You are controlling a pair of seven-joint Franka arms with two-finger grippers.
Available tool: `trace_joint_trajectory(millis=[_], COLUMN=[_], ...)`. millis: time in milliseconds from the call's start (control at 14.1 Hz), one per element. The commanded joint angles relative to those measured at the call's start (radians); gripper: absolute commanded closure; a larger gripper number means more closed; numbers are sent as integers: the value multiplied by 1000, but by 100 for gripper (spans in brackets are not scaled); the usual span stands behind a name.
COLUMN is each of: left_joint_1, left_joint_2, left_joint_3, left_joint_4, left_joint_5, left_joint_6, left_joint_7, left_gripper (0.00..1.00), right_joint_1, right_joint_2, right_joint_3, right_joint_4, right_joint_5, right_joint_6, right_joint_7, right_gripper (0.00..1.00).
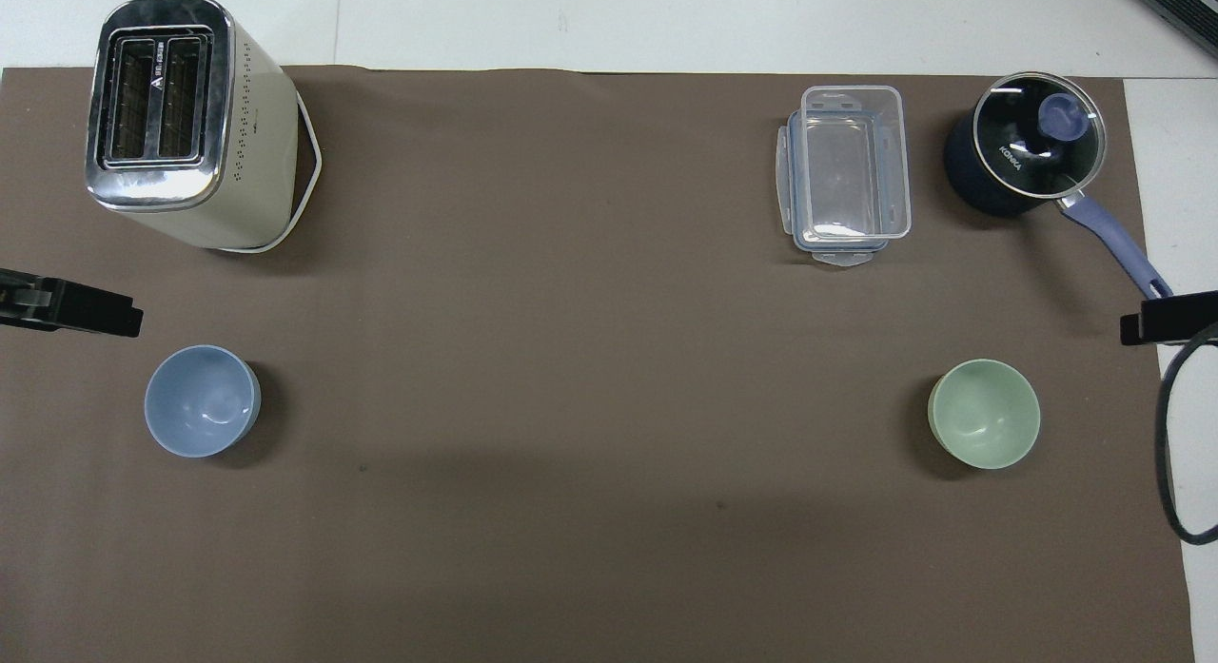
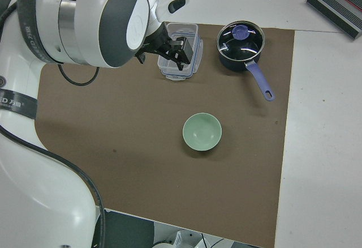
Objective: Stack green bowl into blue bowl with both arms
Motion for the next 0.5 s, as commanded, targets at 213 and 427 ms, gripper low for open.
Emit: trace_joint_trajectory(millis=[213,427], left_joint_1=[-13,-13], left_joint_2=[-9,-9], left_joint_3=[7,8], left_joint_4=[2,2], left_joint_5=[2,2], left_joint_6=[-1,-1], left_joint_7=[-15,-18], left_gripper=[0,0], right_joint_1=[-5,-5], right_joint_2=[-15,-15], right_joint_3=[2,2], right_joint_4=[-12,-12], right_joint_5=[6,6], right_joint_6=[5,5], right_joint_7=[-11,-11], right_gripper=[0,0])
